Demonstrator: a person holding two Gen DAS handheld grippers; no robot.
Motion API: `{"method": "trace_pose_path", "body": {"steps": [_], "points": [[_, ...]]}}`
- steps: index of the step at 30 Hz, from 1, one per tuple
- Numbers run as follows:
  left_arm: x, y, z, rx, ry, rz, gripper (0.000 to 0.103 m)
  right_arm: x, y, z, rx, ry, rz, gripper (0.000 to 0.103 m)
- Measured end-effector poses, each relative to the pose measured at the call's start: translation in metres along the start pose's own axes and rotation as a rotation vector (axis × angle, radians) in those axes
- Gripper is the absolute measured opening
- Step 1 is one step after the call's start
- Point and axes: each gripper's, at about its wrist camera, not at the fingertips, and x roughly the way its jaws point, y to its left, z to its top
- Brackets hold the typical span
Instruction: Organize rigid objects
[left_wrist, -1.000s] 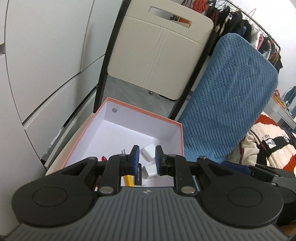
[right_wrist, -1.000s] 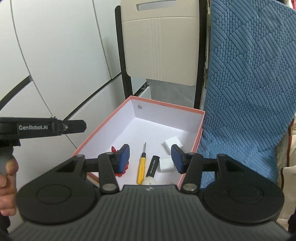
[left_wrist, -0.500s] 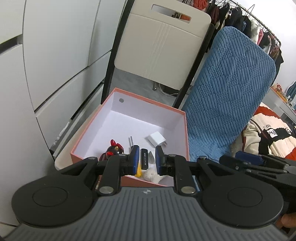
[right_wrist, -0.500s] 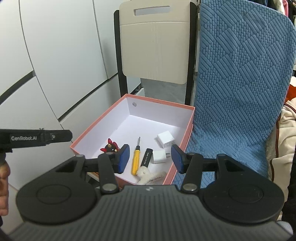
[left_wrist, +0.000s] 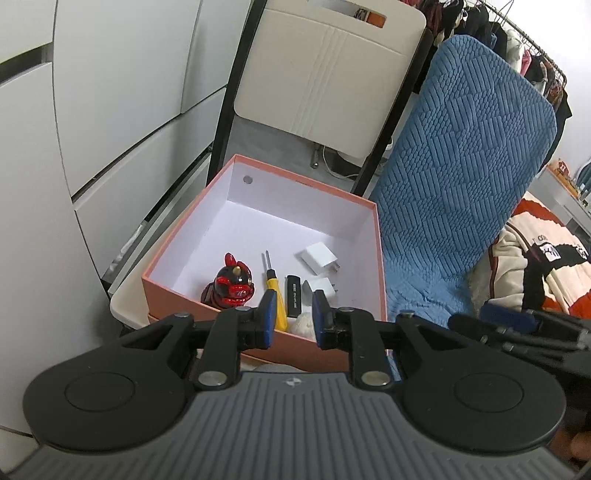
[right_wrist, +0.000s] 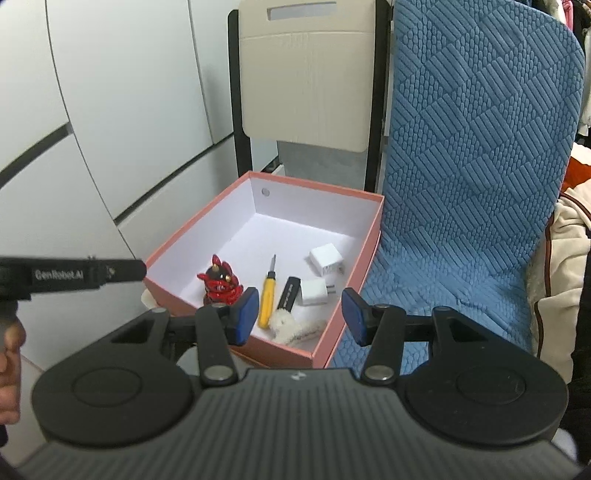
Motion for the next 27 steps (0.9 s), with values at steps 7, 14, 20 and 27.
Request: {"method": "trace_pose_path", "body": {"steps": [7,14,20,27], "points": [[-0.0040,-0.0005,0.0016,-0.003,-0.026,0.005,0.059,-0.0008,-0.0022,-0.0103,0.013,0.014,0.005,0.086],[-0.0091,-0.0020,0.0022,0.012,-0.049,0.024,0.101,0.0013,-0.0048,-0.0092,0.041,0.015,0.027,0.095],[-0.0077,-0.0024,0.0016,0.030,-0.043,0.029,0.102,0.0038,-0.0046,-0.0063,0.038,0.010,0.023,0.095],[-0.0042,0.0028,0.0013,0.003,-0.032,0.036,0.102,0.0051,-0.0078,-0.0075,0.033,0.020,0.004,0.095]]}}
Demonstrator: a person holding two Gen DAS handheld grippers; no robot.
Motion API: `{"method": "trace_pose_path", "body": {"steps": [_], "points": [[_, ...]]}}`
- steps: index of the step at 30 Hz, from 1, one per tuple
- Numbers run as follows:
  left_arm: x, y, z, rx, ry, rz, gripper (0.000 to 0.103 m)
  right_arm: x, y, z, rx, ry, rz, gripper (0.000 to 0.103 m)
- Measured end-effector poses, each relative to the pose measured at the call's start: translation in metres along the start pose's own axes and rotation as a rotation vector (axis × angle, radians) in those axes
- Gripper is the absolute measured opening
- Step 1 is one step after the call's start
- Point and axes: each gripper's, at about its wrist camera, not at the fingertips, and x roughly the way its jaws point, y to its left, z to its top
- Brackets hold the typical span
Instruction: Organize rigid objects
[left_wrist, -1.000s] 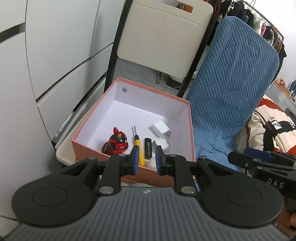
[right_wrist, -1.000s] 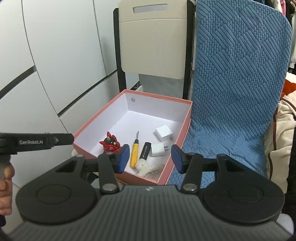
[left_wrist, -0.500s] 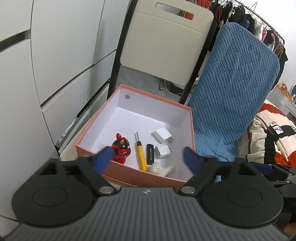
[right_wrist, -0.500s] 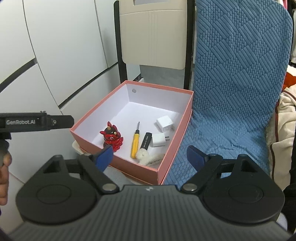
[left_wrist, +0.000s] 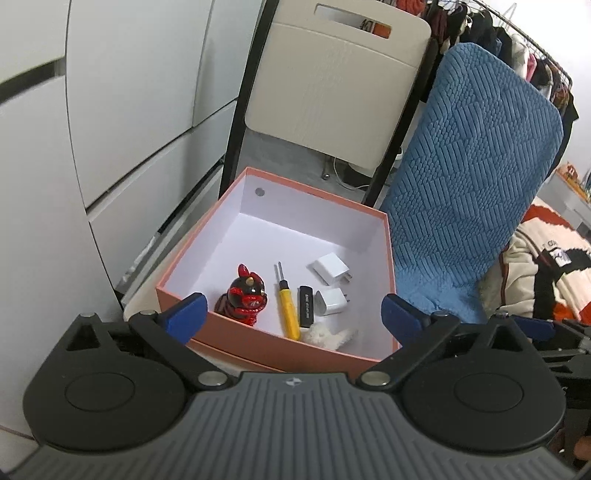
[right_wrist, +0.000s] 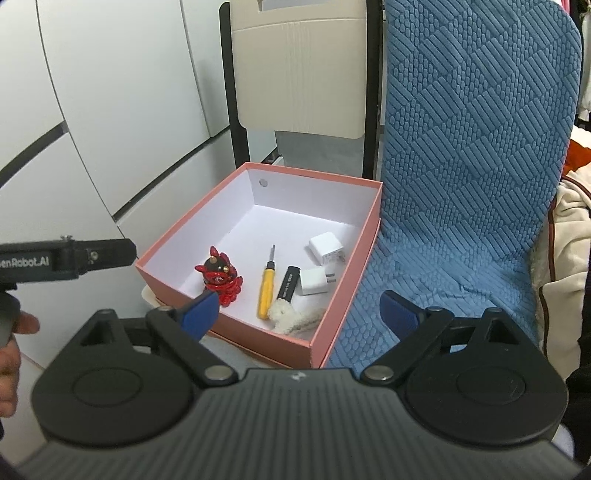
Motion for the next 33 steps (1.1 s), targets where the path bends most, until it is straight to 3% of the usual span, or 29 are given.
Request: {"method": "trace_pose_path", "body": {"steps": [33], "points": [[-0.016,0.015,-0.013,-0.061,-0.036,0.046,0.102,0.001,0.005,-0.001,-0.046,0.001,0.023,0.095]]}}
